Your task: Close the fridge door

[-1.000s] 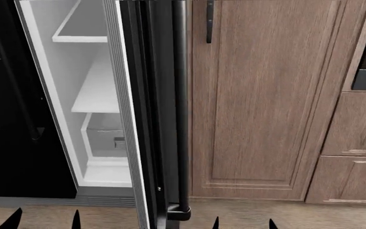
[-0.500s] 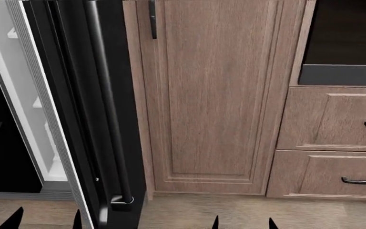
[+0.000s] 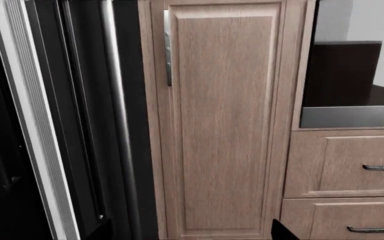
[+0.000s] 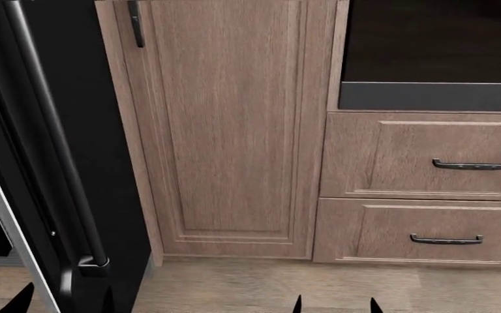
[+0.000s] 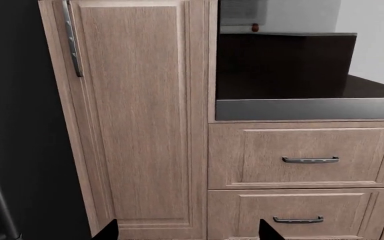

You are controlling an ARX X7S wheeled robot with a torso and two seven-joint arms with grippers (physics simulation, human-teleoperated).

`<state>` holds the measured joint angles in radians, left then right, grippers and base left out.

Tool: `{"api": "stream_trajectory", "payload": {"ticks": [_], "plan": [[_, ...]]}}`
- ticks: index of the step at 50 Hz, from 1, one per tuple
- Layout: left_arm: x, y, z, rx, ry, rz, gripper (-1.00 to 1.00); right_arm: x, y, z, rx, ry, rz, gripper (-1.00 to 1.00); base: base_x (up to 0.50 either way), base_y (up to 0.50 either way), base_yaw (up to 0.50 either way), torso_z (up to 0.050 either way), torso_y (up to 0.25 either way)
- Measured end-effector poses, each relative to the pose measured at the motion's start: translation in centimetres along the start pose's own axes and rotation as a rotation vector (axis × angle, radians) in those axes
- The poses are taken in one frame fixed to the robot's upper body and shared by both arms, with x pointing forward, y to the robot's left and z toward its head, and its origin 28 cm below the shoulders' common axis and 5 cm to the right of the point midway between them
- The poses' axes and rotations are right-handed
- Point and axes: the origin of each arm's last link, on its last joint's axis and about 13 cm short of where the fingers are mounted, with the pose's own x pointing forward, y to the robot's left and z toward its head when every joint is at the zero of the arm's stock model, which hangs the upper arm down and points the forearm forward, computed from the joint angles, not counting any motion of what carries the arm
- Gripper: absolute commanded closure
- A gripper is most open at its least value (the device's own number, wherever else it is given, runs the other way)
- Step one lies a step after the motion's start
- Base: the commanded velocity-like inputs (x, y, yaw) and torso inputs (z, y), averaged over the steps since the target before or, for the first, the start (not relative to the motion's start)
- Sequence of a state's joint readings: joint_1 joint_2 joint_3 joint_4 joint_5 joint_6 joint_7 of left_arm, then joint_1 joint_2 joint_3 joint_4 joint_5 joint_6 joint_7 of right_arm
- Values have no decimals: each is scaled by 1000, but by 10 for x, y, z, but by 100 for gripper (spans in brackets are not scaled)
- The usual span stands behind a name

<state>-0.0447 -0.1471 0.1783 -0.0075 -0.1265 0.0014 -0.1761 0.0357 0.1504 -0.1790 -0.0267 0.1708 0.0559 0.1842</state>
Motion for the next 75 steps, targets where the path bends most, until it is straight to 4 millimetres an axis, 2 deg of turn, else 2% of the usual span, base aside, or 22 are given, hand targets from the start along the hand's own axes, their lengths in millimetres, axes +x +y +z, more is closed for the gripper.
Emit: {"api": "stream_trajectory", "payload": {"ticks": [10,21,28,75], "plan": [[0,-2,0,0,0,-2,-100,0,-1,1,-9,0,-6,-100,-7,-37,0,0,0],[0,-1,1,3,2,-2,-100,1,-1,1,-12,24,-11,-100,482,0,0,0,0],[1,-1,1,4,0,-3,-100,2,0,2,-14,21,-11,-100,129,0,0,0,0],[3,-1,4,-2,-11,-6,-100,4,-1,3,-13,19,-18,-100,498,0,0,0,0]]}}
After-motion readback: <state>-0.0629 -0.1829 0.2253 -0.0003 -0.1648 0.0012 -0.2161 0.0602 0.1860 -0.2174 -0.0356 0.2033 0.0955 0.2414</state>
